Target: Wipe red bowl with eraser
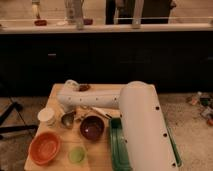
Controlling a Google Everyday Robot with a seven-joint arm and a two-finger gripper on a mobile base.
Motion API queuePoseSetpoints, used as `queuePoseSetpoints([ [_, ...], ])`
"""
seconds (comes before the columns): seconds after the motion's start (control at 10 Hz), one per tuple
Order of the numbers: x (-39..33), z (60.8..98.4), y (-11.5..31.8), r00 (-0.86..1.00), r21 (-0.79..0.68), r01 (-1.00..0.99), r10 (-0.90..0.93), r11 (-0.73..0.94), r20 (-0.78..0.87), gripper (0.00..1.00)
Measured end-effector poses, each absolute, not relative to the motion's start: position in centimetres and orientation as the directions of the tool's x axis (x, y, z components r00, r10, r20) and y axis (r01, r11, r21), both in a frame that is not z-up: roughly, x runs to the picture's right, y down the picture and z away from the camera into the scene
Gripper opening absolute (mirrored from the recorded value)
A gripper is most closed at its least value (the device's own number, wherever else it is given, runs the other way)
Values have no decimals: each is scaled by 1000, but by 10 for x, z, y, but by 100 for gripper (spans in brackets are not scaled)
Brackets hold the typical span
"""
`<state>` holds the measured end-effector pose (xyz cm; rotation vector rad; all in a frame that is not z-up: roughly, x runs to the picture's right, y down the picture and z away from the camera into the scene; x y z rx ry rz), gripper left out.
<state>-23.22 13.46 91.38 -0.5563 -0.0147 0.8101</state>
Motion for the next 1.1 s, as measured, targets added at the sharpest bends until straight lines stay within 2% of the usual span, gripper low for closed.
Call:
queuePoseSetpoints([
  [0.8,-233,914,135,698,-478,-681,688,555,-196,78],
  [1.1,-233,914,136,698,-478,-681,688,555,-197,71],
])
